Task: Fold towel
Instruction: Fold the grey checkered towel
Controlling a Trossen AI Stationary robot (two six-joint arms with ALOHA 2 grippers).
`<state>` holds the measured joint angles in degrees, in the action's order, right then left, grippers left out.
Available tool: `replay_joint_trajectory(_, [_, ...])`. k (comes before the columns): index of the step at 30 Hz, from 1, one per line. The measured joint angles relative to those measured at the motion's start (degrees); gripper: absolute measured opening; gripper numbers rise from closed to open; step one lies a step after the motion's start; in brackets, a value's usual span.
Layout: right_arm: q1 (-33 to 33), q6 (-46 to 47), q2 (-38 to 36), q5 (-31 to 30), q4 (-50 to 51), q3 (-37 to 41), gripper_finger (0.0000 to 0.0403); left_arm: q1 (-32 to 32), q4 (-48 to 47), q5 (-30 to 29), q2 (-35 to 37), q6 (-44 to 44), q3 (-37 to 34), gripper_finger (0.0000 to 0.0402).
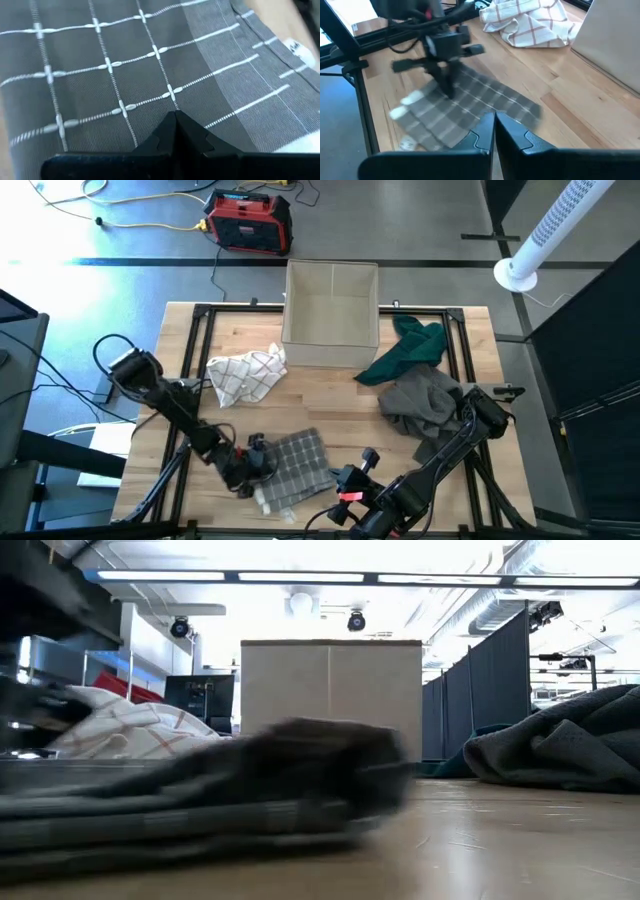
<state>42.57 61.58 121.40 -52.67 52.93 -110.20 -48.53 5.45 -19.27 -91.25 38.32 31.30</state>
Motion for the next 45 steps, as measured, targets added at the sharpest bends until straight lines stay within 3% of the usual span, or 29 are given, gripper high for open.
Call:
replay_joint_trajectory(12, [0.01, 0.35, 0.0, 0.16, 0.04, 0.01, 0.0, -12.7, -26.08, 4.18, 8.86, 11.11, 0.01, 0.0])
replay_joint_trajectory(23, [-0.1, -0.04, 0.0, 0.36, 0.5, 0.03, 0.0, -22.17, -26.94, 10.62, 10.4, 21.11, -0.07, 0.0])
replay_joint_trajectory(36, [-0.2, 0.11, 0.0, 0.36, 0.84, 0.03, 0.0, -26.06, -30.44, 11.2, 10.67, 22.67, 0.05, 0.0])
replay_joint_trajectory(41, [-0.45, 0.03, 0.0, 0.36, 0.84, 0.03, 0.0, -25.31, -32.65, 9.51, 11.13, 22.51, 2.77, 0.0])
replay_joint_trajectory(45, [-0.94, -0.06, 0.0, 0.66, 1.0, 0.03, 0.0, -24.29, -39.65, 2.98, 12.84, 21.06, 8.2, 0.0])
